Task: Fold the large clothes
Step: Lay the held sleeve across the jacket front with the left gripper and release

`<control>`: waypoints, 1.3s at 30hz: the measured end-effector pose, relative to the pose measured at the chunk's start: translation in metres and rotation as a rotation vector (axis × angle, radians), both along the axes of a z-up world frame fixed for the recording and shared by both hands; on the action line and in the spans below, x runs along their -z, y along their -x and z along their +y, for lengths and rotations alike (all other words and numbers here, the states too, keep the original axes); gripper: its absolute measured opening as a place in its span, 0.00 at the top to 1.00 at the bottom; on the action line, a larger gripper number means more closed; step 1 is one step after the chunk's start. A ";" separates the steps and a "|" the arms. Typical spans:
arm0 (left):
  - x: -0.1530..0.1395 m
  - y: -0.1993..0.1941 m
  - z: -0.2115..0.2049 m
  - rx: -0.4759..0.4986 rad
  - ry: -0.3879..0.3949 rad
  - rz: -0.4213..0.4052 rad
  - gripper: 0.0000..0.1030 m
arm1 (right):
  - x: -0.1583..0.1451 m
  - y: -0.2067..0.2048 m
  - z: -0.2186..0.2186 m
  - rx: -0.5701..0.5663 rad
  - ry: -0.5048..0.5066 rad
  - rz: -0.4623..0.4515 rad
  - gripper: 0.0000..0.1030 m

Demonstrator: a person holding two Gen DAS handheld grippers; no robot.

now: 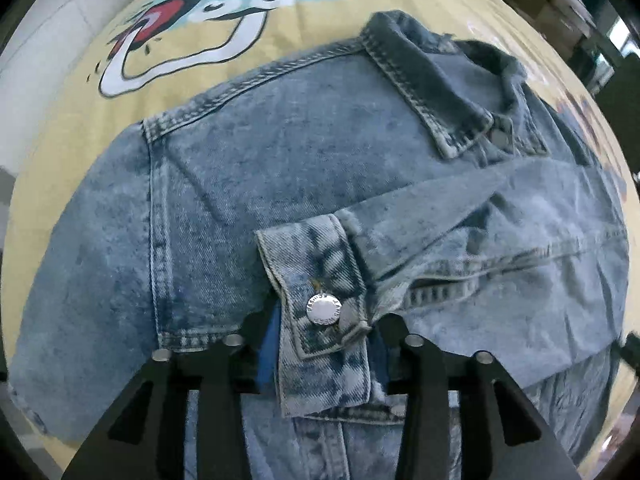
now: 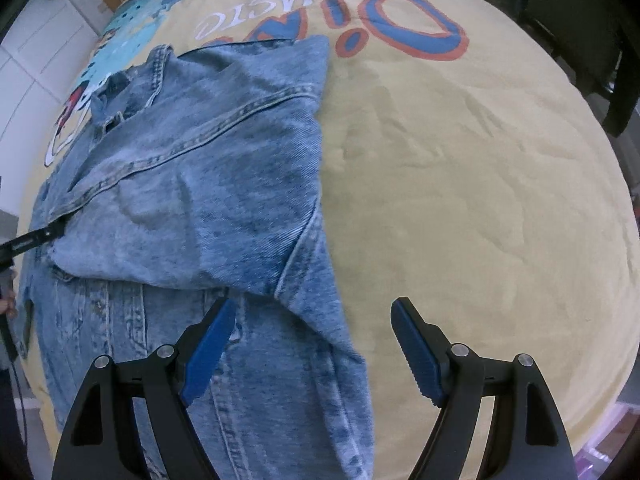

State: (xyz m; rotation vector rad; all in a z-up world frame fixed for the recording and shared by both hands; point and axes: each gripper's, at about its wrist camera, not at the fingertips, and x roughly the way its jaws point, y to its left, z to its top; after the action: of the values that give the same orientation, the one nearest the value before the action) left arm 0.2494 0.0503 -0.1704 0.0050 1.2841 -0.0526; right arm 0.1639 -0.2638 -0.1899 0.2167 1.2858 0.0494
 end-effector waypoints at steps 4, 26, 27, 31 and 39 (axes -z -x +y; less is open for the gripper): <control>-0.011 0.000 0.018 -0.033 -0.015 0.002 0.25 | -0.004 -0.003 0.009 -0.026 0.013 -0.008 0.21; -0.030 0.033 -0.060 0.043 0.067 -0.209 0.01 | -0.017 -0.052 0.130 -0.199 0.056 -0.182 0.01; -0.021 0.034 -0.061 0.036 0.048 -0.194 0.01 | -0.013 -0.053 0.135 -0.207 0.076 -0.180 0.01; -0.004 0.041 -0.057 0.054 -0.019 -0.227 0.01 | 0.004 -0.050 0.140 -0.206 0.134 -0.184 0.01; 0.017 0.047 -0.036 0.056 -0.038 -0.231 0.01 | 0.019 -0.041 0.119 -0.193 0.174 -0.219 0.01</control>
State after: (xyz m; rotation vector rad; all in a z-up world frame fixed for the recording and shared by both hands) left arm 0.2024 0.0141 -0.1869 0.0776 1.0539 -0.0734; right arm 0.2053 -0.1444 -0.2092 -0.0620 1.0821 0.1221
